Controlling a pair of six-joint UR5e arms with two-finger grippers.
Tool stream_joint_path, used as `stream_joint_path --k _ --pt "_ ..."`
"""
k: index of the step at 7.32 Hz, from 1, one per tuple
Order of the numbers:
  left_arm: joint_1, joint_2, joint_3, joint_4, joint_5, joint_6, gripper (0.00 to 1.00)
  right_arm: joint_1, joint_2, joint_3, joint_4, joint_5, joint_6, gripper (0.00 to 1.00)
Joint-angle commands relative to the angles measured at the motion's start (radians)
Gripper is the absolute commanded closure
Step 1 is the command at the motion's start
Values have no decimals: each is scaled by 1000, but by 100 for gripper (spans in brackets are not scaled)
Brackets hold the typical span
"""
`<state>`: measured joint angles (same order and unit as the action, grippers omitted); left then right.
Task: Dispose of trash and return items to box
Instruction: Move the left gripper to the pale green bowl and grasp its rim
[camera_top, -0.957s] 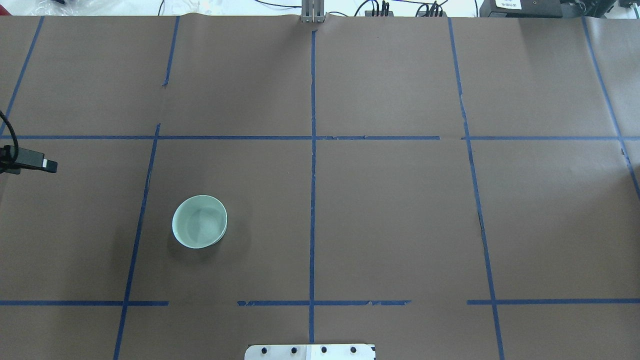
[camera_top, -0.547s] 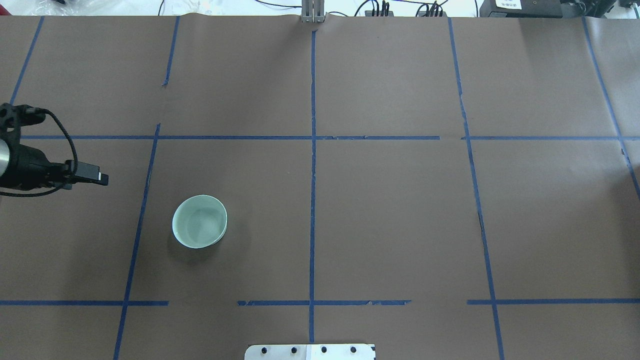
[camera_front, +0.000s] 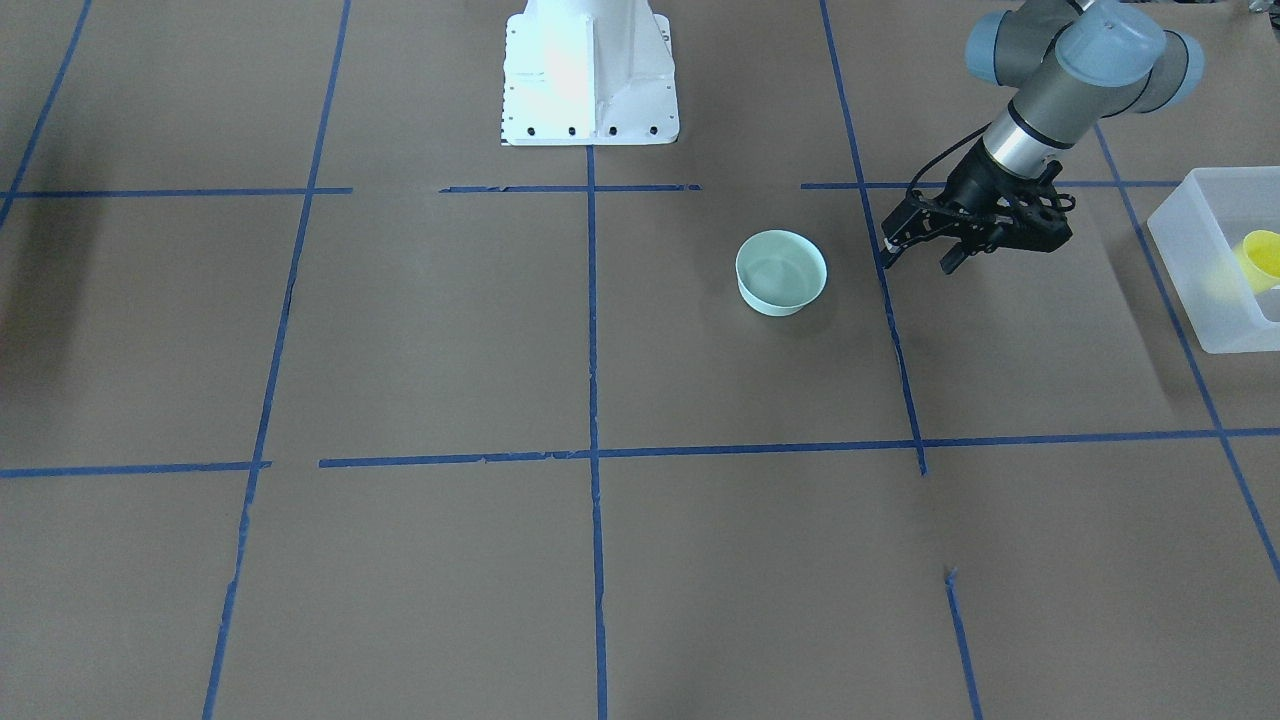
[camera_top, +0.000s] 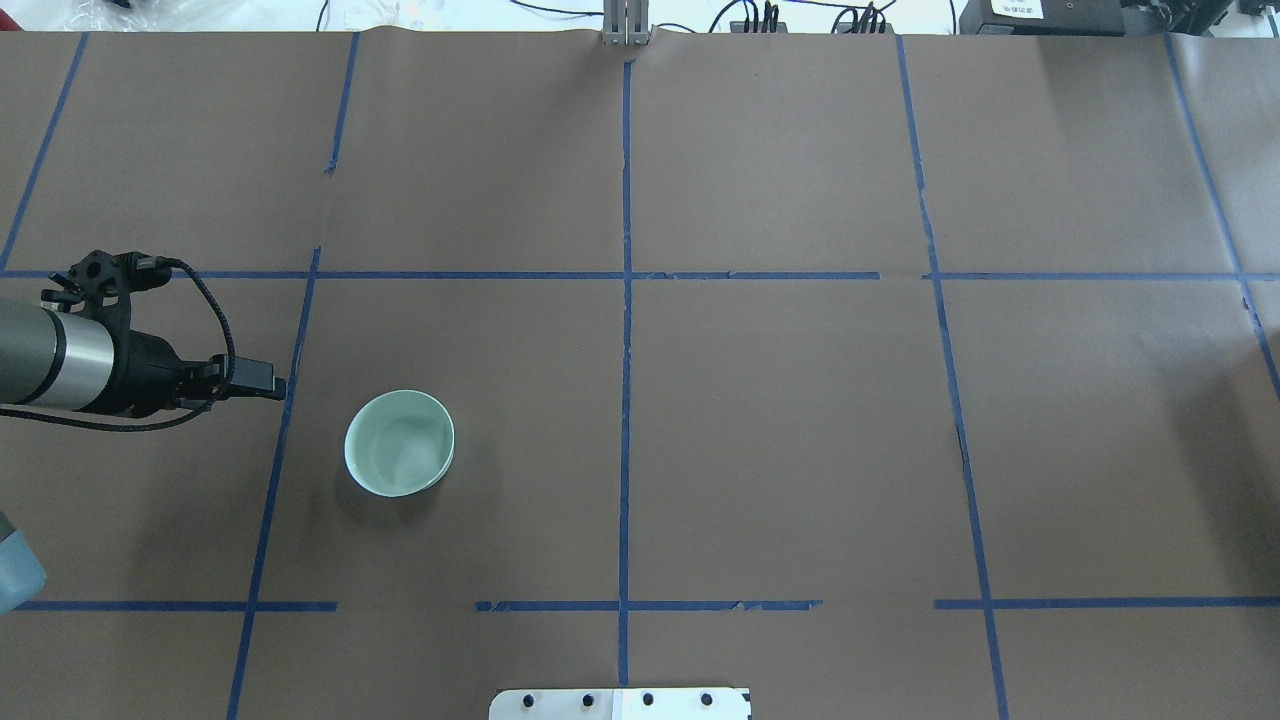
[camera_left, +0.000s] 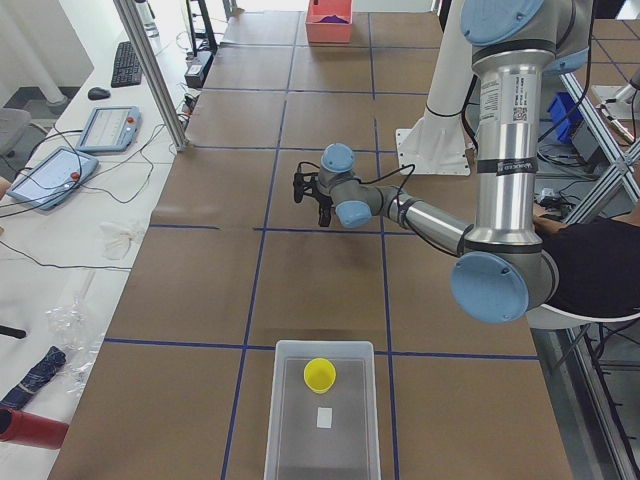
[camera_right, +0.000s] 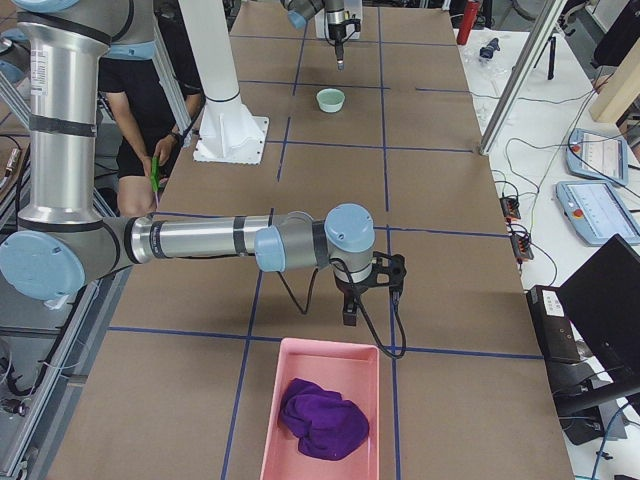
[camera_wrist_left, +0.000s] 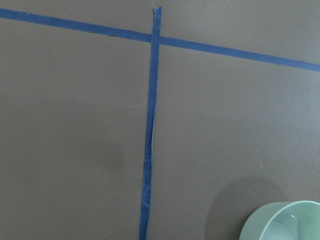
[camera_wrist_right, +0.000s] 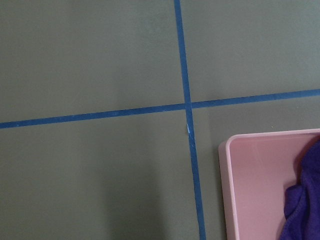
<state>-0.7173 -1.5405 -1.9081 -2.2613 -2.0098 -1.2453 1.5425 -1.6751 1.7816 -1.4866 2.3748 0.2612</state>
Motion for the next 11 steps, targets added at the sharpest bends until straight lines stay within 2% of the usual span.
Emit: stream_joint_path --k 1,3,4,6,7,8,9,10,11 --pt "73 -62 -6 107 104 -17 0 -33 8 1 3 1 10 0" --pt "160 -186 -3 286 193 -77 0 -54 34 -4 0 7 10 0" --pt "201 -213 4 323 235 -98 0 -68 34 -5 3 1 10 0" --pt "235 -210 21 324 243 -102 0 -68 32 -7 8 3 10 0" --pt "239 -210 26 324 241 -103 5 -68 32 -7 9 4 0 0" --pt "245 -210 24 324 241 -124 35 -68 32 -7 9 4 -2 0" --pt "242 -207 11 325 238 -128 79 -68 26 -7 9 4 -2 0" --pt "242 -202 7 327 236 -128 100 -68 20 -7 9 3 -2 0" --pt "242 -202 6 330 232 -131 100 -68 20 -7 9 6 1 0"
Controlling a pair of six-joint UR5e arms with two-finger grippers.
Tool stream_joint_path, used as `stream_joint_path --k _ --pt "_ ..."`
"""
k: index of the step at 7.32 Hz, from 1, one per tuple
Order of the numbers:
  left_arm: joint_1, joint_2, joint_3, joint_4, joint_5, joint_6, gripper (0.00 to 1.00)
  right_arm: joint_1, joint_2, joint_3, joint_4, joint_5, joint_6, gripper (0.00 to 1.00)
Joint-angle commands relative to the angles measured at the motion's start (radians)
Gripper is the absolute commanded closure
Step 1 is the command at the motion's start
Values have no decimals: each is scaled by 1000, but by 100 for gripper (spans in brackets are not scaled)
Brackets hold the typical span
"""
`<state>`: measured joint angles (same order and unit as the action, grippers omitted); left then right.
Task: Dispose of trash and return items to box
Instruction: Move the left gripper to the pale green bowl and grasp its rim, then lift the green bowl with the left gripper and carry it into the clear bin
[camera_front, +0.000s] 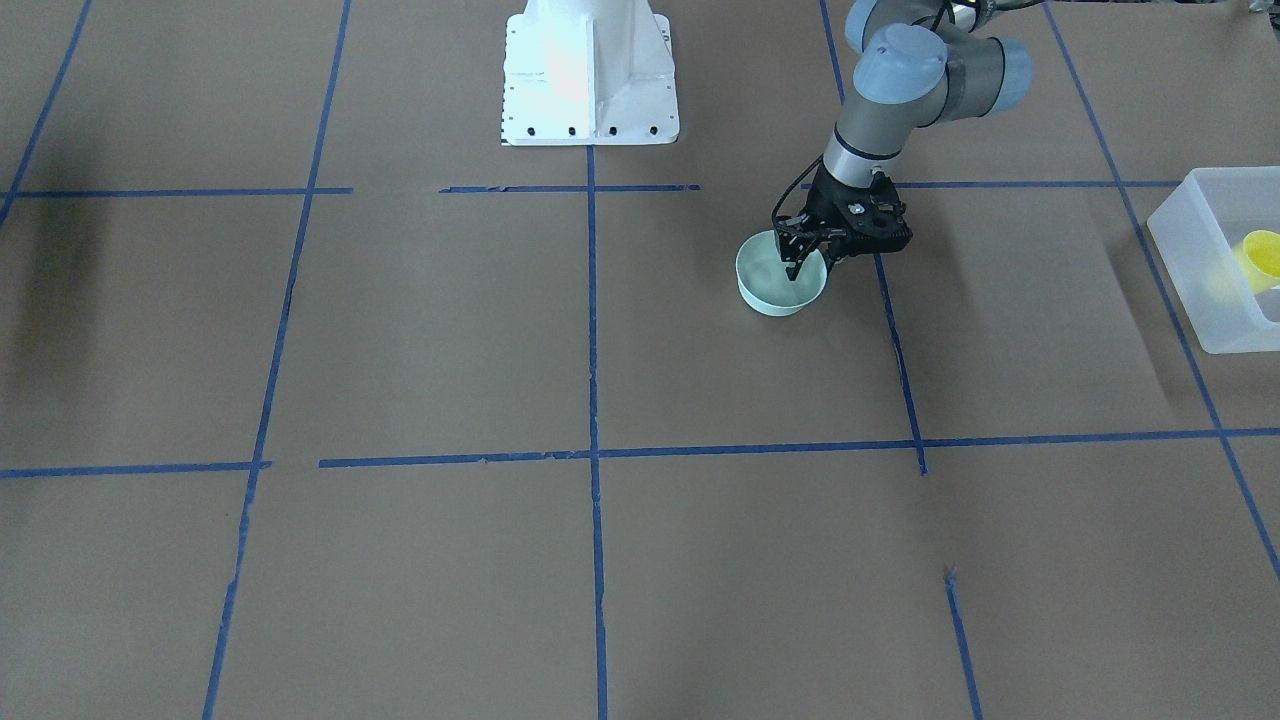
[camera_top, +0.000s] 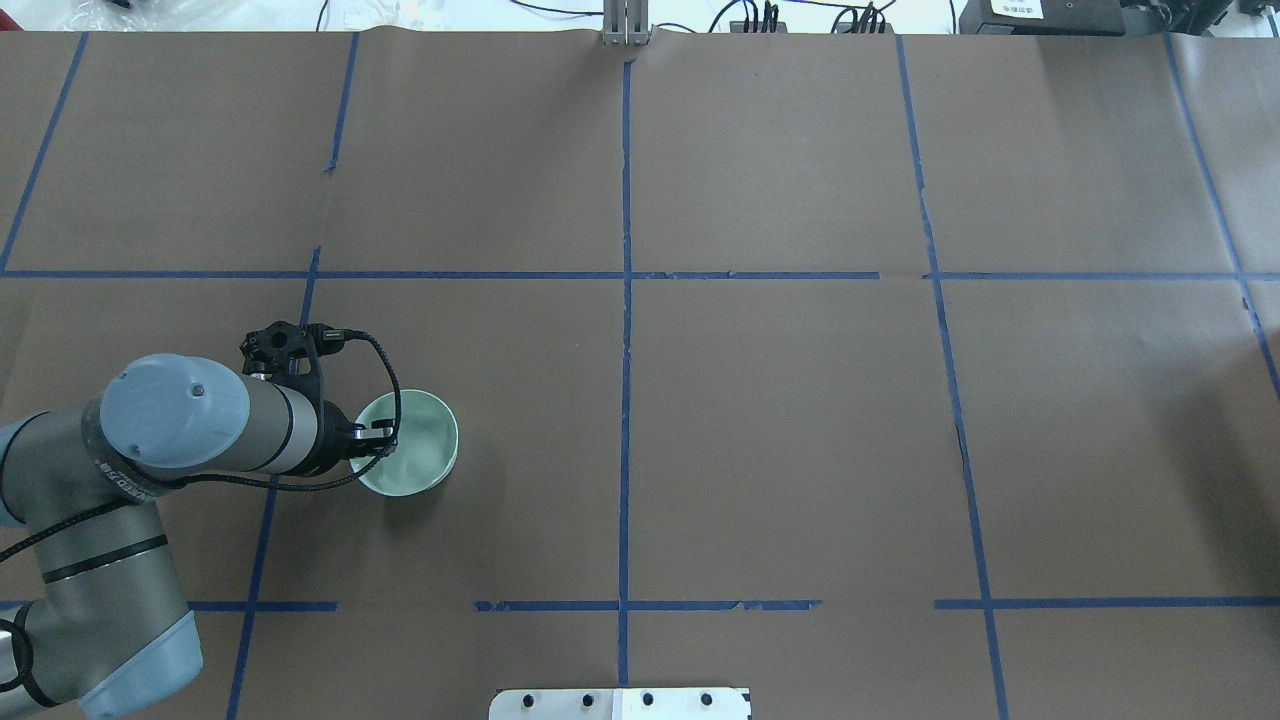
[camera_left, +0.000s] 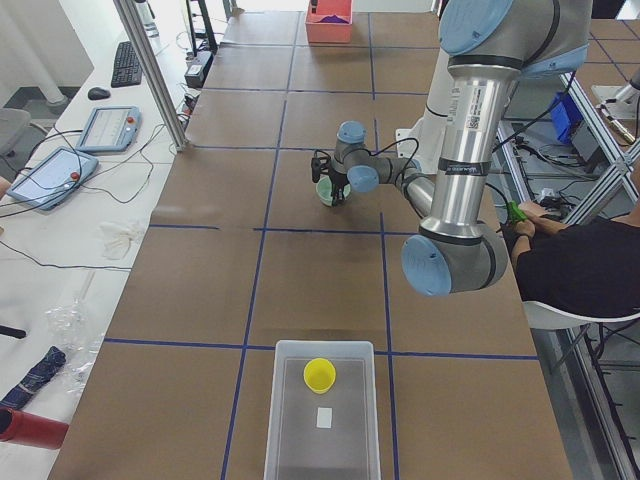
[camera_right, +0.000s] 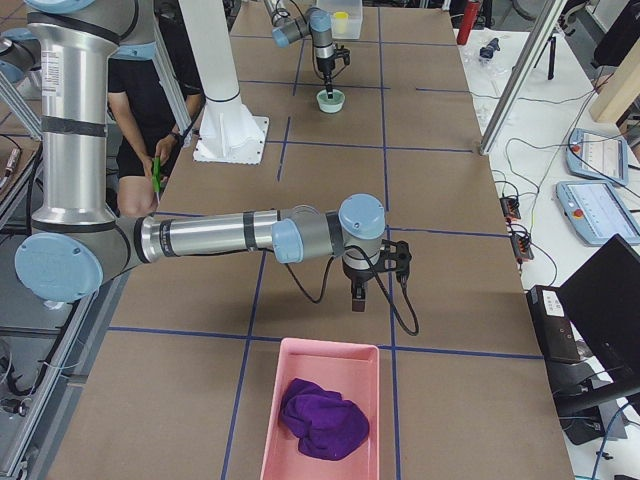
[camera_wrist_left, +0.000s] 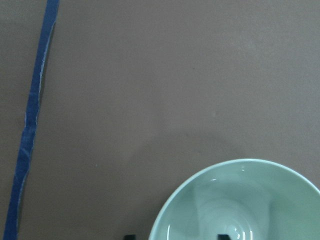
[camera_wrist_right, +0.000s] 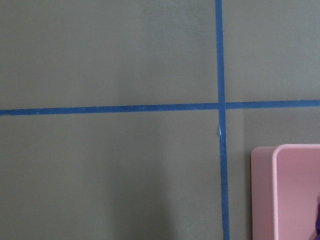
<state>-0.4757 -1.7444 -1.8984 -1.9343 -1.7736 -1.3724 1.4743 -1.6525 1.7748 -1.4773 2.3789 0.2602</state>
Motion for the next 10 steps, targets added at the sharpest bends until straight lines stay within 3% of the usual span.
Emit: stream_joint_path --k 1,2,3,5,8,10 --pt "-1 2 -13 3 -6 -67 100 0 -3 1 0 3 4 0" --pt "-12 5 -62 26 -10 -83 100 0 2 5 0 3 7 0" --pt "-29 5 -135 128 -47 -79 100 0 8 5 0 5 8 0" --pt "-166 5 -191 187 -110 -4 100 0 10 3 0 5 5 0" --pt "-413 86 -182 193 -182 360 100 3 0 -52 -1 -1 -86 0" --pt "-512 161 -166 192 -213 613 100 30 2 -78 -3 3 -121 0"
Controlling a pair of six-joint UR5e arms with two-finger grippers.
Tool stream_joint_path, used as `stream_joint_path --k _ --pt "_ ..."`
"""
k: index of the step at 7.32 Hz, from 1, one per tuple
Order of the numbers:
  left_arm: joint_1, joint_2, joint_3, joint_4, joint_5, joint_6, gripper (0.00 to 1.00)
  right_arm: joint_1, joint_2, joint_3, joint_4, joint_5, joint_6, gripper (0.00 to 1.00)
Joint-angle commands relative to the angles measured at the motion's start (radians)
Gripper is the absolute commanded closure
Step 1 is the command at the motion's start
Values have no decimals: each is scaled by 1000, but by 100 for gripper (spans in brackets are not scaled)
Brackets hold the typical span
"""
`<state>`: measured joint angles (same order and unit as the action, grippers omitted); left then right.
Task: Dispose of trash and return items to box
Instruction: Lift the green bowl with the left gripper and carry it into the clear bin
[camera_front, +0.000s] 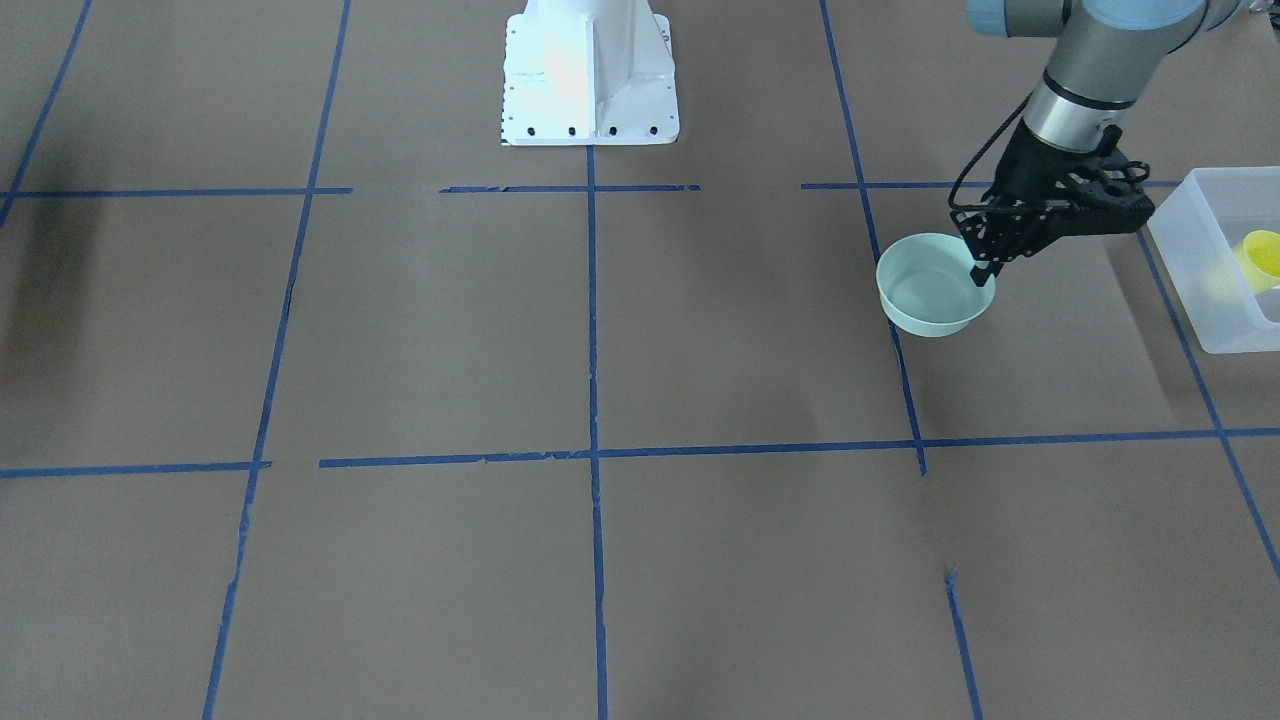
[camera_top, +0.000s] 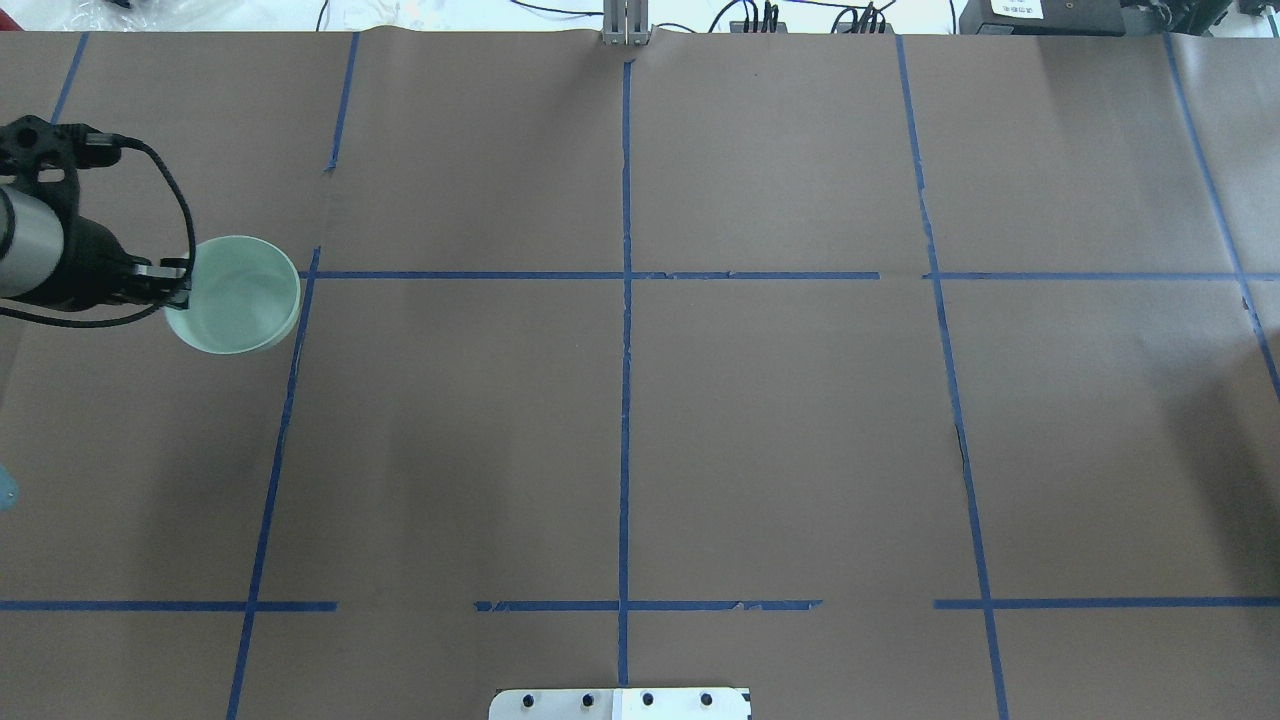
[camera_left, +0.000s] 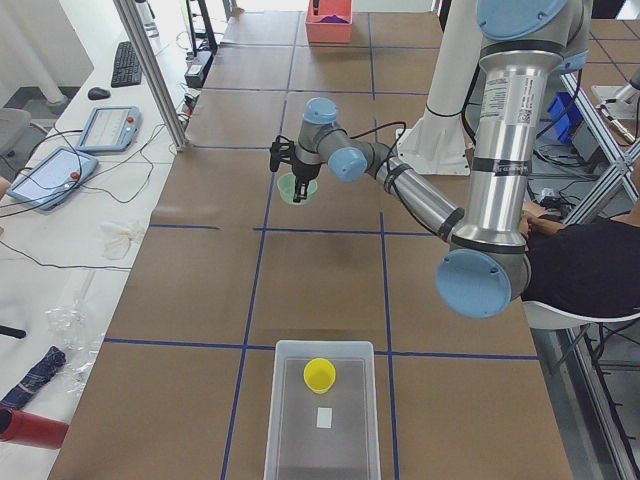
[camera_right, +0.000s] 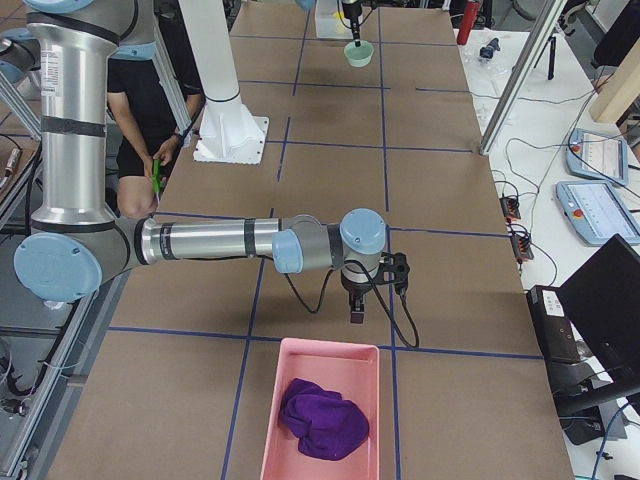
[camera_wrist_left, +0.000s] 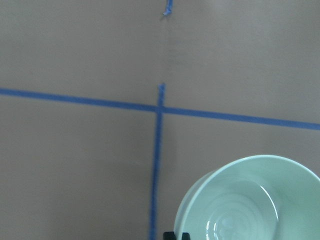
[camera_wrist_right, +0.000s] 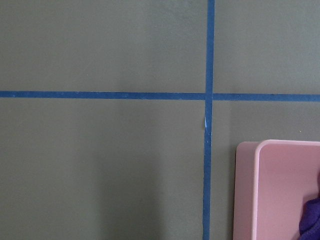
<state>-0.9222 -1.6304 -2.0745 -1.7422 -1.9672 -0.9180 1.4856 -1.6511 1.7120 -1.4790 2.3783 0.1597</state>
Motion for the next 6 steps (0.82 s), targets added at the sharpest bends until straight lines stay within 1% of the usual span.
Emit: stream_joint_path --k 1,2,3,4,5,6 --pt "-155 67 51 0 -44 276 100 41 -3 -17 -1 12 -20 0" --pt "-234 95 116 -3 -80 382 100 54 -6 -17 -1 21 -19 0" --pt "-335 118 201 -11 -82 531 100 68 -9 -14 -1 38 -19 0" --pt "-469 119 315 -16 -78 718 100 68 -16 -11 -1 67 -16 0" --pt "-594 119 406 -20 -75 886 100 68 -18 -5 0 71 -12 0" --pt "-656 119 457 -55 -70 969 100 68 -16 -3 0 71 -9 0"
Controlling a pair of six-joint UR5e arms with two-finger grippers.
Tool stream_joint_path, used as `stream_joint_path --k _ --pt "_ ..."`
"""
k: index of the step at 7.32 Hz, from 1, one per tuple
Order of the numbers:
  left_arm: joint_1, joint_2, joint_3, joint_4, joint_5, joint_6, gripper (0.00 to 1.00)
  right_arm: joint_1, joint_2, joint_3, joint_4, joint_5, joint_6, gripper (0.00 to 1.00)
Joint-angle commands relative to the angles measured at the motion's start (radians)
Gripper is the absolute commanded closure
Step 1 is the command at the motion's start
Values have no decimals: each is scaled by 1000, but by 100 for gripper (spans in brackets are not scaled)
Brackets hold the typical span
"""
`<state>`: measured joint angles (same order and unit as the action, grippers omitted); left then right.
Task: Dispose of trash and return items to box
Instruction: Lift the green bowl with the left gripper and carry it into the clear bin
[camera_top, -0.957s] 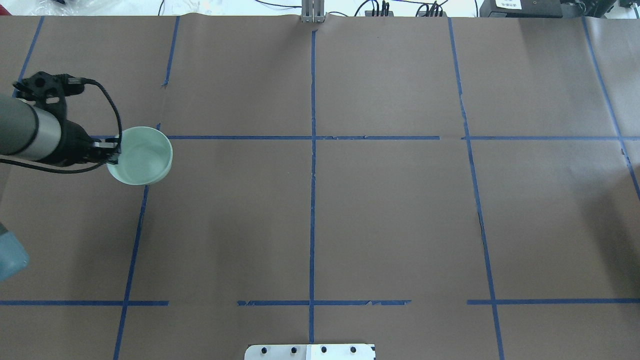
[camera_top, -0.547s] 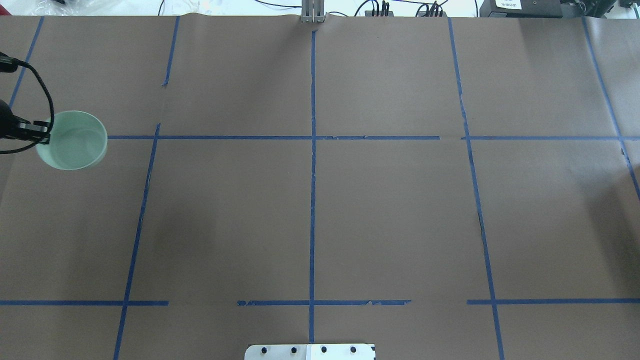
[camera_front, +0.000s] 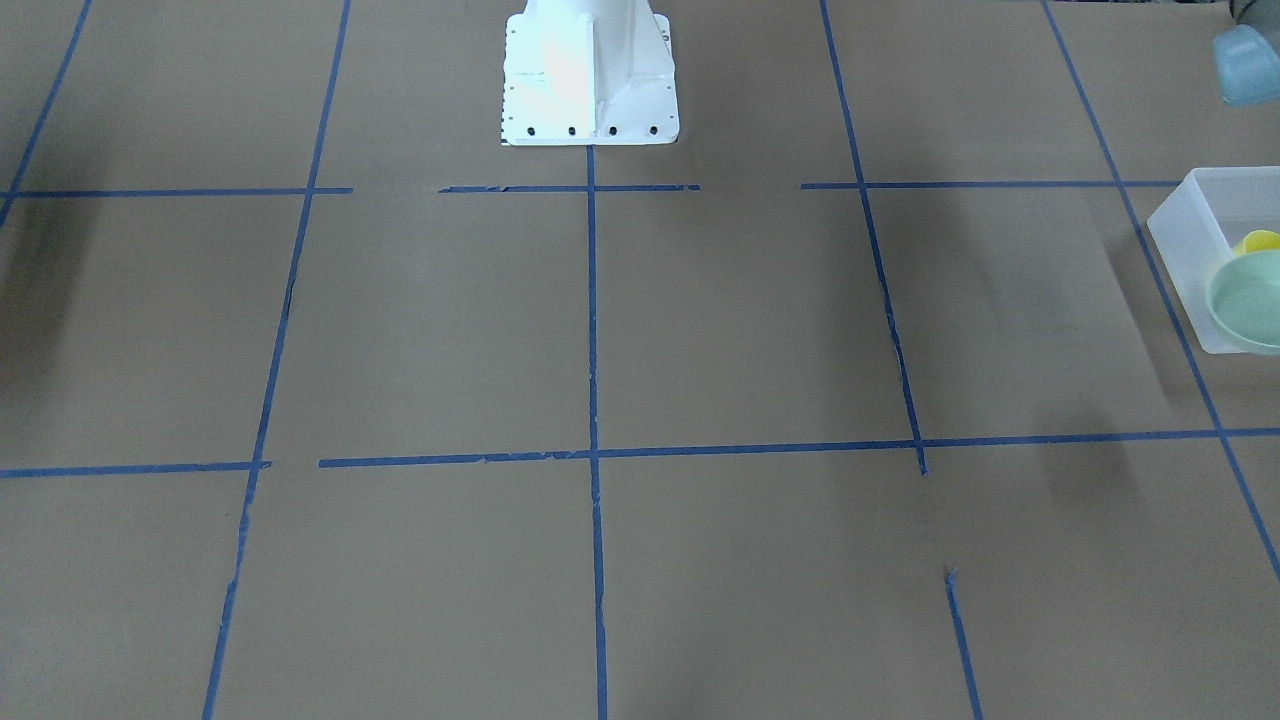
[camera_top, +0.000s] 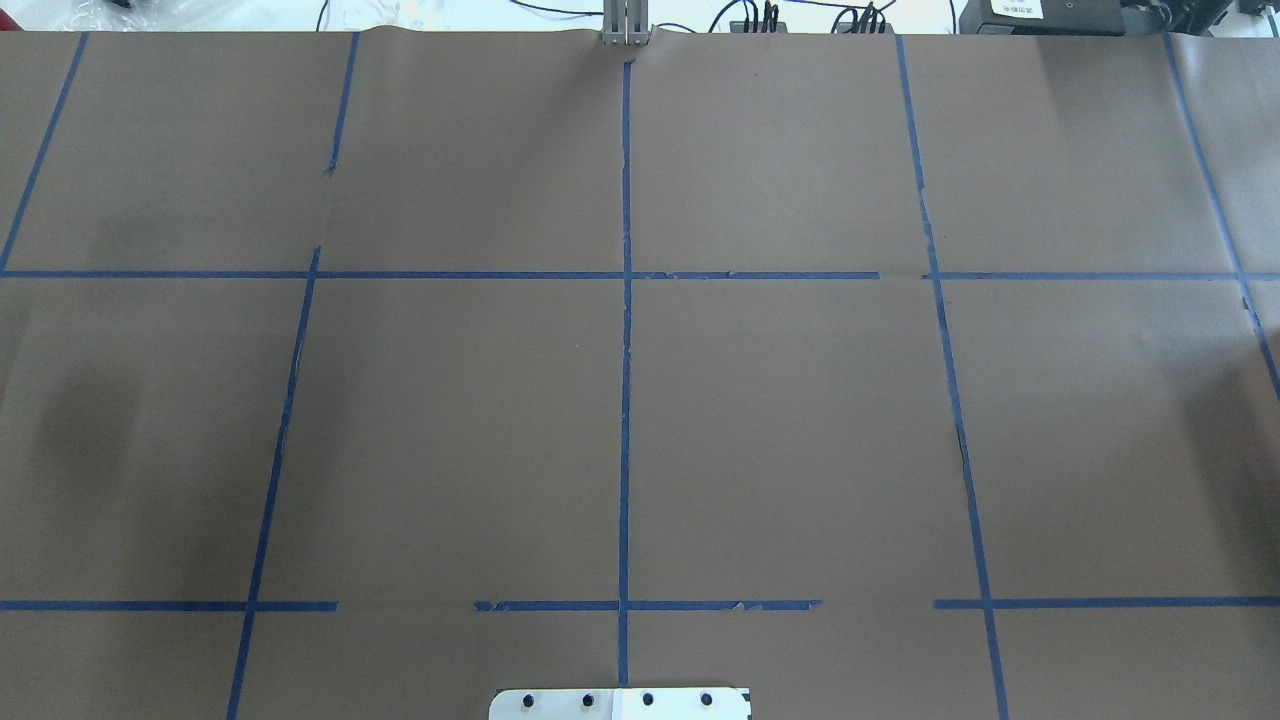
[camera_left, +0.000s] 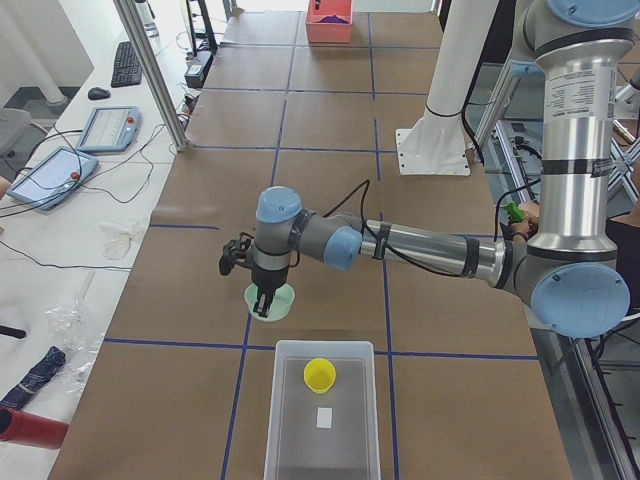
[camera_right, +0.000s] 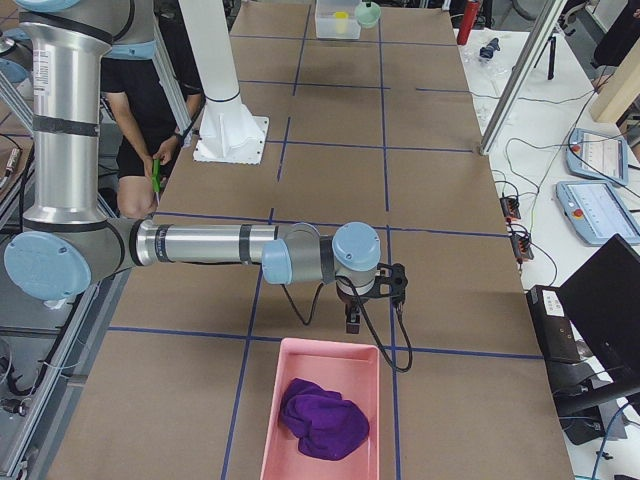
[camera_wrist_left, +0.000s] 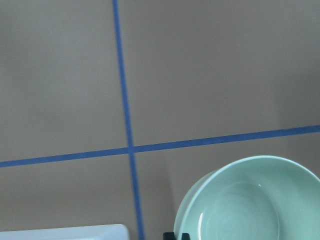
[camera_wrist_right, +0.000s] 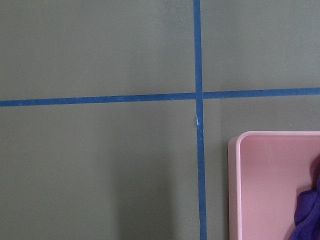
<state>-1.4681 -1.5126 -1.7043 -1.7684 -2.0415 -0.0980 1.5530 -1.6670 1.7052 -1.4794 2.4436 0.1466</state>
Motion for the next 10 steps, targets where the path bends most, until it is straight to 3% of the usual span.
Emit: stream_joint_path --k 1,3,4,7,8,10 --pt "-147 23 128 -66 4 211 100 1 0 4 1 5 5 0" --pt "-166 104 248 -249 4 250 100 1 4 7 1 6 8 0" --pt "-167 151 258 -325 4 253 100 1 4 7 1 6 8 0" --pt "-181 164 273 -330 76 294 96 1 3 13 1 8 8 0" --pt "-182 166 272 -330 76 287 1 1 3 14 2 8 8 0" --pt "-192 160 262 -329 66 279 0 1 3 14 2 8 8 0"
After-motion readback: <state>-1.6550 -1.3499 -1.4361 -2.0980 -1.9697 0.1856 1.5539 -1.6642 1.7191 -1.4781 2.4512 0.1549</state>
